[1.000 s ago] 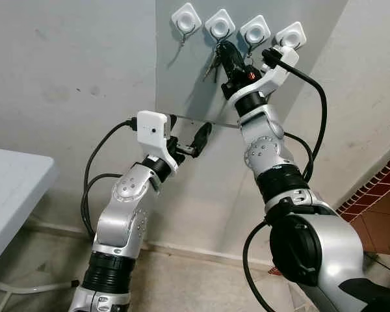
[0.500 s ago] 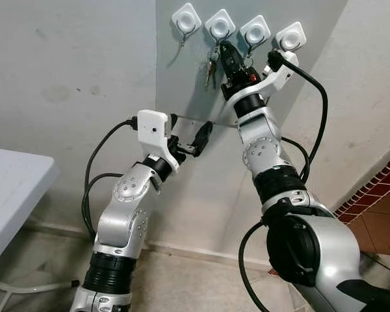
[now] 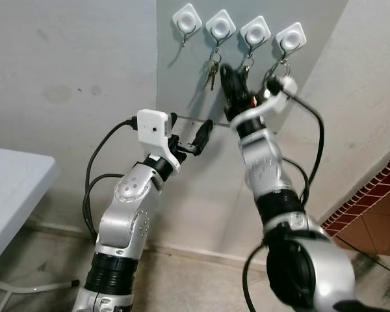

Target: Hang keys on a hook

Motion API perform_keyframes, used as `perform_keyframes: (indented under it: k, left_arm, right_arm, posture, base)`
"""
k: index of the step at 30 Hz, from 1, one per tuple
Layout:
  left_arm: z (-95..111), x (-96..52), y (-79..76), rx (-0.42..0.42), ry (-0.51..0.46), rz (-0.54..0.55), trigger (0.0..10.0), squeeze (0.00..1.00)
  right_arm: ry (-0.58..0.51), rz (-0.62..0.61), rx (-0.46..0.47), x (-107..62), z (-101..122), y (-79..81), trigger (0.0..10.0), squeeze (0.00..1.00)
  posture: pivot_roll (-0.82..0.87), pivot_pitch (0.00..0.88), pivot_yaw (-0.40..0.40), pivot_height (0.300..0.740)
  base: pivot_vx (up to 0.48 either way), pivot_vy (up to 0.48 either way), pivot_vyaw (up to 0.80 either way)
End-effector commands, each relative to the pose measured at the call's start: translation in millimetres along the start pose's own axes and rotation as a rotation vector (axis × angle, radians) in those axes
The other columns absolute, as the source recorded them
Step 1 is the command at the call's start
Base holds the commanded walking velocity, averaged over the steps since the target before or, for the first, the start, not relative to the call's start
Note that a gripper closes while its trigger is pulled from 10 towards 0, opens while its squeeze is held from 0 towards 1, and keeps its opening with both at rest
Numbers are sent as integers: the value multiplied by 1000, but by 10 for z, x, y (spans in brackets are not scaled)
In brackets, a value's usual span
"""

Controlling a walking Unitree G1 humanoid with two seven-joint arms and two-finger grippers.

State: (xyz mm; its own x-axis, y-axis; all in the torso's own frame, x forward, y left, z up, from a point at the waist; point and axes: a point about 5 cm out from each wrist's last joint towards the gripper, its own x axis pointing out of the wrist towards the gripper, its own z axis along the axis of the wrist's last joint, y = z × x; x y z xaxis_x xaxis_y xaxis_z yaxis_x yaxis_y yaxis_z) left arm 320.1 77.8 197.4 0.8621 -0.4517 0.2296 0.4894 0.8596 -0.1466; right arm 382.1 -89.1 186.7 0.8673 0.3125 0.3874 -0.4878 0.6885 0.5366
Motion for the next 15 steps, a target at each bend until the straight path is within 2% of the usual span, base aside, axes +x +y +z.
perform_keyframes:
  k: [1,7,8,9,12,15]
  left_arm:
    - [-100,-19,8,6,28,13,10000,0]
    - [-238,-65,88,-49,68,64,10000,0]
    - [-238,-65,88,-49,68,64,10000,0]
    - [-292,-91,130,-75,77,88,10000,0]
    - [-400,-148,199,-74,110,122,10000,0]
    - [-535,-227,303,-89,154,186,10000,0]
  right_arm:
    - [-9,36,-98,-41,41,7,10000,0]
    - [49,-31,-185,-394,-77,-224,10000,0]
    - [49,-31,-185,-394,-77,-224,10000,0]
    - [60,-76,-217,-516,-88,-311,10000,0]
    - [72,-138,-262,-700,-87,-431,10000,0]
    - [97,-220,-339,-959,-73,-591,10000,0]
  posture:
    - [15,29,-99,740]
    - [14,27,-97,740]
    - [14,27,-97,740]
    - [12,28,-94,740]
    - [8,28,-92,740]
    - [3,27,-86,740]
  base:
    - [0,0,0]
    - [0,0,0]
    - [0,0,0]
    - [0,0,0]
    - [0,0,0]
    - [0,0,0]
